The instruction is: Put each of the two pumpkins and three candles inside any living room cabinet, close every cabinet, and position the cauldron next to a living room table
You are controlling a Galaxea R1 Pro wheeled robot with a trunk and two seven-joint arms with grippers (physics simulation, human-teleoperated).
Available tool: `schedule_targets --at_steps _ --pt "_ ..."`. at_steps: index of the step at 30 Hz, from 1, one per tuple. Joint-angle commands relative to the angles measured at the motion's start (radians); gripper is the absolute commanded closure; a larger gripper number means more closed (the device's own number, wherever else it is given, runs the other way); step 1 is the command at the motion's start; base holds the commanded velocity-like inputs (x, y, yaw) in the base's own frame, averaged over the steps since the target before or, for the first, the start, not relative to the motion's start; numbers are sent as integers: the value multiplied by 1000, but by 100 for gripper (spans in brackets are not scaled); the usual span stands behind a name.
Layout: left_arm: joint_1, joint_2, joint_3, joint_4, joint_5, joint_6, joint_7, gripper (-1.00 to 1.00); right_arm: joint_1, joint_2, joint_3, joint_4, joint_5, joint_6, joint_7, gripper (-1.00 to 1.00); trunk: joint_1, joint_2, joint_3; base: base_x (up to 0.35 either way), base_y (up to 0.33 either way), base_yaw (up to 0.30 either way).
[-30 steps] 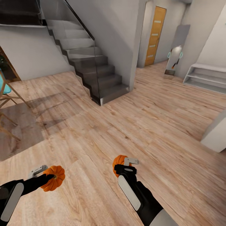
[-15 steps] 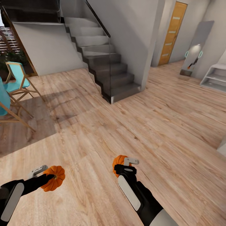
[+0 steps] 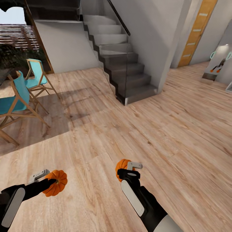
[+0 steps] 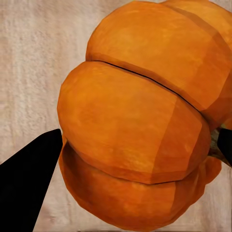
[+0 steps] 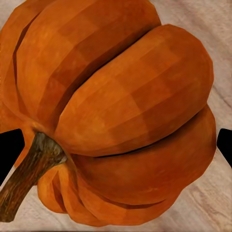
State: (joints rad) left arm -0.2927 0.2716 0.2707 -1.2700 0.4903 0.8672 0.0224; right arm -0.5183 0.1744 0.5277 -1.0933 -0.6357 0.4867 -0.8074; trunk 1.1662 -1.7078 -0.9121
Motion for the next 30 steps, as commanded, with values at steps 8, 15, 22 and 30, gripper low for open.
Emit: schedule_targets --at_steps 8,15,22,30 --pt "0 -9 1 0 4 8 1 100 0 0 1 1 1 -2 1 100 -23 42 11 0 0 241" --pt "0 -11 1 0 4 9 1 100 0 0 4 1 -1 -2 6 100 -50 91 29 0 0 257" --pt "0 -16 0 0 4 10 1 100 0 0 64 1 2 -6 7 100 -77 140 51 0 0 280" --pt "0 -21 -1 0 4 10 2 100 0 0 67 1 2 -7 7 100 -107 196 76 0 0 282"
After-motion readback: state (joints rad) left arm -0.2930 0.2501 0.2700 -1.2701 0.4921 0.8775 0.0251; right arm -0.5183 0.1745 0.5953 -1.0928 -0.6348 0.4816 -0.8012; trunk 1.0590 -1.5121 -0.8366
